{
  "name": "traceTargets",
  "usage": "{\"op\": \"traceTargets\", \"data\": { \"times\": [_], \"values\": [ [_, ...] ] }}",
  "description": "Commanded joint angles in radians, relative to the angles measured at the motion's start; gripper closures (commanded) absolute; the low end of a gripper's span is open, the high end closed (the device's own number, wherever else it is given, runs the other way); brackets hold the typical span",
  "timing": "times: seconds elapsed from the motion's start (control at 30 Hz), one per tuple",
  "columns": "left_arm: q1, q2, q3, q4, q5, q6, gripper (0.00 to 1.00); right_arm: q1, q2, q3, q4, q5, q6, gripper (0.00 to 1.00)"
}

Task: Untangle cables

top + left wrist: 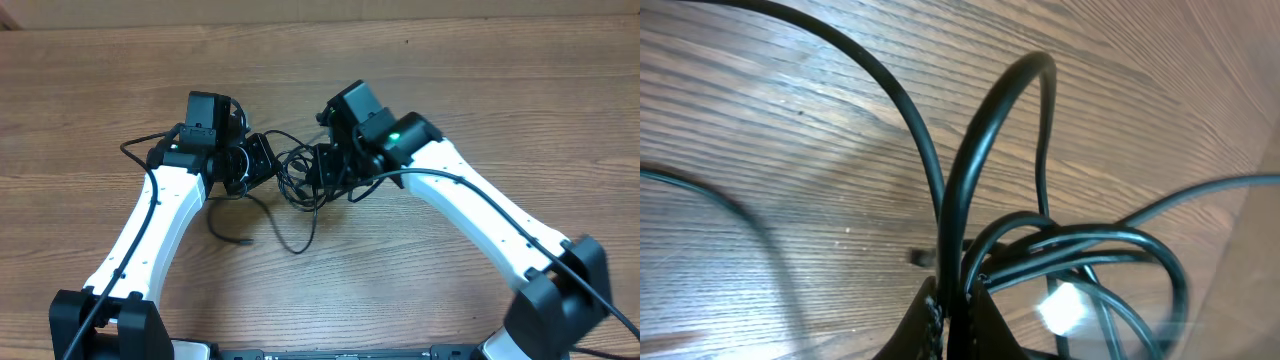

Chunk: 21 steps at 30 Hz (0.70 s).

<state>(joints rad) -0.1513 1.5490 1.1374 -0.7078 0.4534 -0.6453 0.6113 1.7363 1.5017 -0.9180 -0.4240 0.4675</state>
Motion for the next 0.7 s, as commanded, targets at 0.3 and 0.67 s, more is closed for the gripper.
{"op": "traceTargets", "data": {
  "times": [0.3, 0.67],
  "values": [
    [-0.004, 0.002, -0.005, 0.029, -0.098, -0.025, 0.96, -0.032, -0.09, 0.035, -0.068, -0.08, -0.106, 0.96],
    [-0.004, 0.002, -0.005, 0.075, -0.094, -0.089, 0.96, -0.035, -0.089, -0.032, -0.143, 0.072, -0.036, 0.96]
  ]
}}
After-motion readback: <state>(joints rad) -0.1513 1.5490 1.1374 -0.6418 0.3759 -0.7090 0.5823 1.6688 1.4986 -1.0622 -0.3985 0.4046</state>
